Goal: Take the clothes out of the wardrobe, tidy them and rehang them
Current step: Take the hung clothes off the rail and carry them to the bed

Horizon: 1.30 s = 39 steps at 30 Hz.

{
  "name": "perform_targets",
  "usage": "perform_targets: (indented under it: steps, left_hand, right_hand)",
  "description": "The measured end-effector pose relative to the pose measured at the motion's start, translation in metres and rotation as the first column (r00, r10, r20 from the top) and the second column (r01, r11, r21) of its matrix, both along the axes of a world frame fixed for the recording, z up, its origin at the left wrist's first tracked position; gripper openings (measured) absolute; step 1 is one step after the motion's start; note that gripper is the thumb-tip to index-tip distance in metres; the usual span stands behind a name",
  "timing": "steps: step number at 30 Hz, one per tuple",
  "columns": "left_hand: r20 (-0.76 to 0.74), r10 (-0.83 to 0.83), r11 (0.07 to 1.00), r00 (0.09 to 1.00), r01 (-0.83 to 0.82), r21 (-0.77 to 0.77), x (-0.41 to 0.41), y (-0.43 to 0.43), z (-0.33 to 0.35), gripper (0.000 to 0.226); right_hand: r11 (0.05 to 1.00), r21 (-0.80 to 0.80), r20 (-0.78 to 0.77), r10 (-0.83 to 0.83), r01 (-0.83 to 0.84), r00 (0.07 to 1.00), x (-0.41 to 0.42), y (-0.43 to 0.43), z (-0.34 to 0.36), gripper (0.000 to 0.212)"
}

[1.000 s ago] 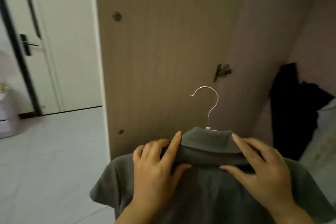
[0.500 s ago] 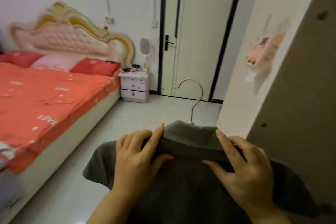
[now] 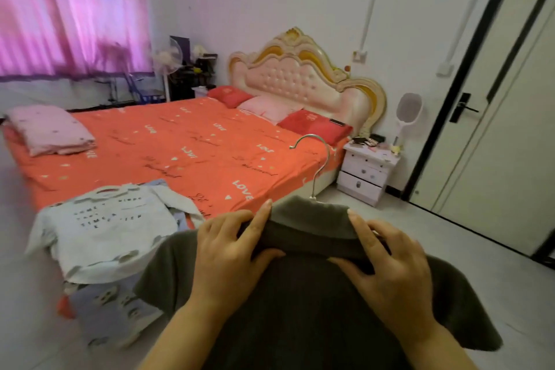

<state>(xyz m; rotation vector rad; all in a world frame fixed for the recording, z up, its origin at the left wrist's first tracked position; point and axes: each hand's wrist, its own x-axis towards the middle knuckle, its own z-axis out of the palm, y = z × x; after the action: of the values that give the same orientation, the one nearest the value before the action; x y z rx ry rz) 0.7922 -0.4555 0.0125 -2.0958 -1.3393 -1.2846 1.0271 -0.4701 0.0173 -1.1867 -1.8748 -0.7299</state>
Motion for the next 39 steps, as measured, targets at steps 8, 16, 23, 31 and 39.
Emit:
perform_targets:
  steps: [8,16,23,31,39]
  left_hand:
    - [-0.035,0.283,0.958,0.958,-0.284,-0.026,-0.112,0.083,-0.015,0.059]
    - [-0.084,0.561,0.821,0.824,-0.567,-0.074,-0.197,0.165,-0.034,0.059]
    - [-0.106,0.711,0.685,0.696,-0.718,-0.124,-0.261,0.227,-0.041,0.064]
    - [-0.127,0.753,0.620,0.646,-0.760,-0.195,-0.353,0.290,-0.074,0.070]
    - [-0.201,0.725,0.601,0.659,-0.747,-0.284,-0.466,0.351,-0.108,0.070]
  right_hand:
    - [0.956,-0.101,-0.033,0.273,-0.274,0.962,-0.116,0.146,-0.017,0.063]
    - [0.836,-0.101,-0.063,0.535,-0.539,0.843,-0.225,0.297,-0.041,0.062]
    - [0.713,-0.154,-0.043,0.687,-0.684,0.725,-0.314,0.395,-0.043,0.061]
    - [0.659,-0.195,-0.028,0.736,-0.726,0.676,-0.419,0.471,-0.078,0.055]
    - [0.674,-0.297,0.027,0.714,-0.677,0.699,-0.525,0.528,-0.113,0.068]
